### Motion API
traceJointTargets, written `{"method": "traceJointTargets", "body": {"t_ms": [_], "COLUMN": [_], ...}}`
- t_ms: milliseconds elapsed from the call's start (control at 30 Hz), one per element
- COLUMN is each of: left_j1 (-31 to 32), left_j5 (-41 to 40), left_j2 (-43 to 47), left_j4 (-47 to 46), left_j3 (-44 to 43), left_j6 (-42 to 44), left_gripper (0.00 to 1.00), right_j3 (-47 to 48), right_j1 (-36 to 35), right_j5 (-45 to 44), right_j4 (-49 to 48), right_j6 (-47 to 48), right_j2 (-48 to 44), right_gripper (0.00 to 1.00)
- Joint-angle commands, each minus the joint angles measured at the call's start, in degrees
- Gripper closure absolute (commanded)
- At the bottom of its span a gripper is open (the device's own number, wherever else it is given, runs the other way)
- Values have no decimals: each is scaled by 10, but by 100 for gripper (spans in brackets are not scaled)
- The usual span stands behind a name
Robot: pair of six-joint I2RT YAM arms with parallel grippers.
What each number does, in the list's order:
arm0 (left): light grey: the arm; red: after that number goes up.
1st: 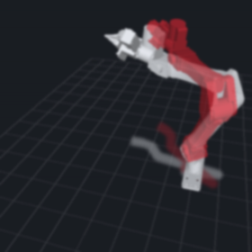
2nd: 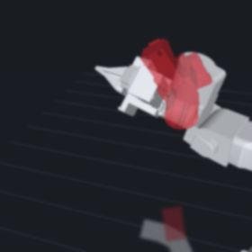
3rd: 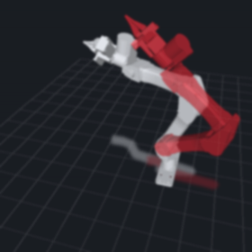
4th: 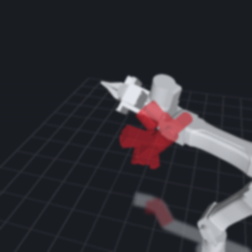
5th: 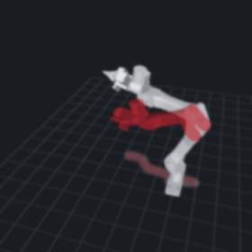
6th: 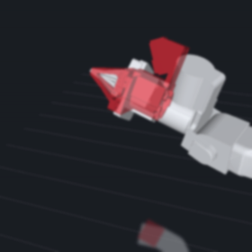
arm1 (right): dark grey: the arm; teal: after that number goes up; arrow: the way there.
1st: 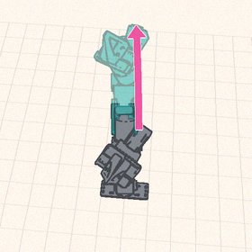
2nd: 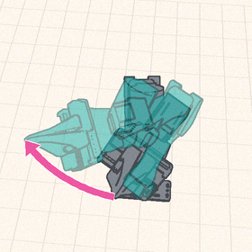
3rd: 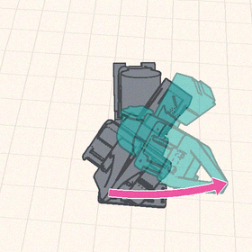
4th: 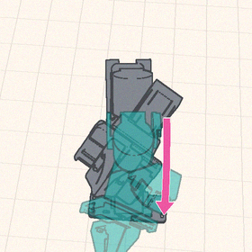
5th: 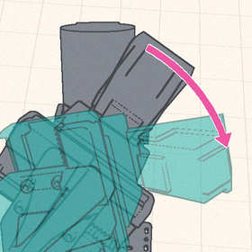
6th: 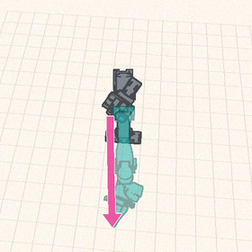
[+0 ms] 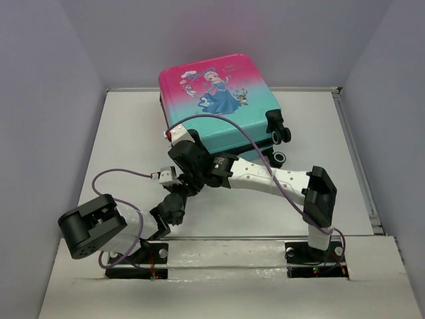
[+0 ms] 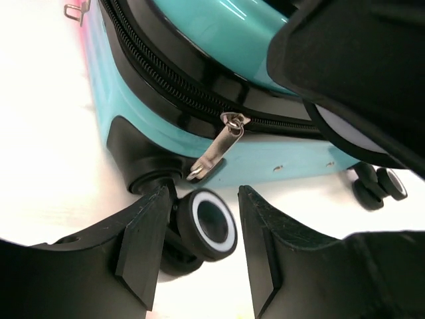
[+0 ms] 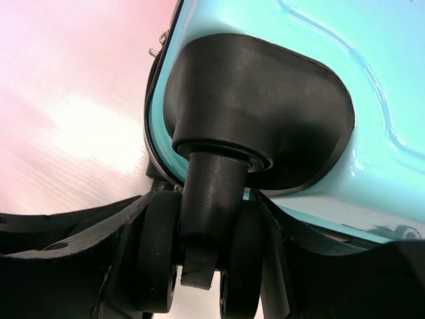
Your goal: Pack the luggage
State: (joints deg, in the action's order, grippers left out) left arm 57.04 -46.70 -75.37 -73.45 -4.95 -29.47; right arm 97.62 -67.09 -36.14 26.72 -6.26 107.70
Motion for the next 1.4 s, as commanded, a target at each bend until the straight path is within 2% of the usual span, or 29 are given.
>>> {"method": "traceJointTargets", "body": {"t_ms": [0,133,233,533,733,933,1000,1167,1367], "left_j1": [-9,-20,-30,-61,-61,-65,-70,-75,-75], "left_j5": [-9,8,15,59,78,58,42,75,46], "left_j2": [-4,-9,-21,-71,-83,-81,-88,-97,-70], "left_j4": [-83,-102,-103,-172,-205,-218,-229,-281,-310], "left_j3": [20,23,5,-27,-50,-64,-70,-53,-58], "left_j6": [-22,-16,-5,20,37,58,52,31,38], "left_gripper": [43,42,42,42,41,42,42,42,48], "right_j3": [-28,-53,-46,-38,-40,-51,-57,-61,-69], "right_j1": [-10,-10,-23,-28,-28,-28,-28,-28,-28], "right_j5": [-3,-11,-52,-82,-68,-46,-32,-23,-3], "right_j4": [-199,-223,-228,-245,-241,-238,-237,-230,-229], "right_j6": [137,183,244,303,263,228,216,202,169], "right_j2": [-65,-66,-50,-34,-30,-35,-41,-37,-35], "right_gripper": [93,93,93,93,93,93,93,93,93]}}
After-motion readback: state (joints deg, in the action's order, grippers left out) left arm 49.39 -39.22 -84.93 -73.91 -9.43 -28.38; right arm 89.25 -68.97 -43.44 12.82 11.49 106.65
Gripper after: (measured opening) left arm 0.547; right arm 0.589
